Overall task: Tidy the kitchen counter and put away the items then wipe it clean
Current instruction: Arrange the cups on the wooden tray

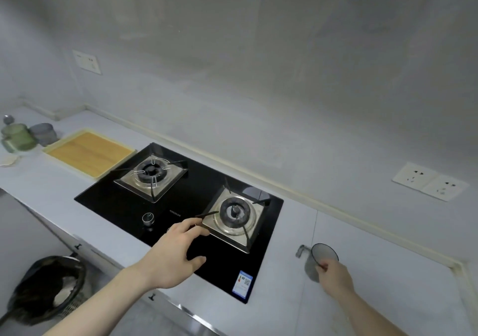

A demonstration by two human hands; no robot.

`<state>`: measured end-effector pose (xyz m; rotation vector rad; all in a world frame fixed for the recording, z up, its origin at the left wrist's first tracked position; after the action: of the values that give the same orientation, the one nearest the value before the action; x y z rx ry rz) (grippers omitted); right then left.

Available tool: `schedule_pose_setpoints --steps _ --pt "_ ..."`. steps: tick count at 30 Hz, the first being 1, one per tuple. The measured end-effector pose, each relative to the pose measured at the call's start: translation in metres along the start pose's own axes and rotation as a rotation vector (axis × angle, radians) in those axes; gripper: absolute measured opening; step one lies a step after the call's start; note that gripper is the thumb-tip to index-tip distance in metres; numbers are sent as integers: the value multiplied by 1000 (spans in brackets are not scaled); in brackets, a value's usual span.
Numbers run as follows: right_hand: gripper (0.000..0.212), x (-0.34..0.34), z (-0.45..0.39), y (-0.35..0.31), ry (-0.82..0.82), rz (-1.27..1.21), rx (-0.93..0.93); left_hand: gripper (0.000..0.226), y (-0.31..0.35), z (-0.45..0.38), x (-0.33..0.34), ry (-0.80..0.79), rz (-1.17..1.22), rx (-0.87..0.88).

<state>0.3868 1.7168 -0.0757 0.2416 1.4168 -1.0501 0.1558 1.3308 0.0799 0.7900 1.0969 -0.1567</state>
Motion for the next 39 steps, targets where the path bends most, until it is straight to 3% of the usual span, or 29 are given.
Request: schedule_pose_setpoints --steps 3,6,7,19,30,39 --pt "19 -8 9 -38 83 -71 -116 53 -10 4 1 -7 25 -31" --pt "4 -14 22 -92 92 -151 -256 53 -23 8 -2 14 33 -75" --pt "9 -15 26 -111 86 -171 -309 53 -29 10 -5 27 31 -92" --pt "9 8 67 -347 -153 -363 -789 55 -148 65 -99 226 85 -366" --pt "14 90 109 -545 -263 -456 -1021 60 -304 145 -175 323 125 -561" --pt "12 148 136 -661 -254 -483 -1101 57 -390 172 -238 371 88 -567"
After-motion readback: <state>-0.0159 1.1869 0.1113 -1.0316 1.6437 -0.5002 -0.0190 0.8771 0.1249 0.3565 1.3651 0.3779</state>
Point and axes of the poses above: each hand's wrist, its own z-axis away from the middle knuckle, its own x-axis out of the palm, y = z × x, the point moved 6 cm from there along -z, towards the middle knuckle, and after that the axes turned 14 degrees about -x, right-handed, at the moved point
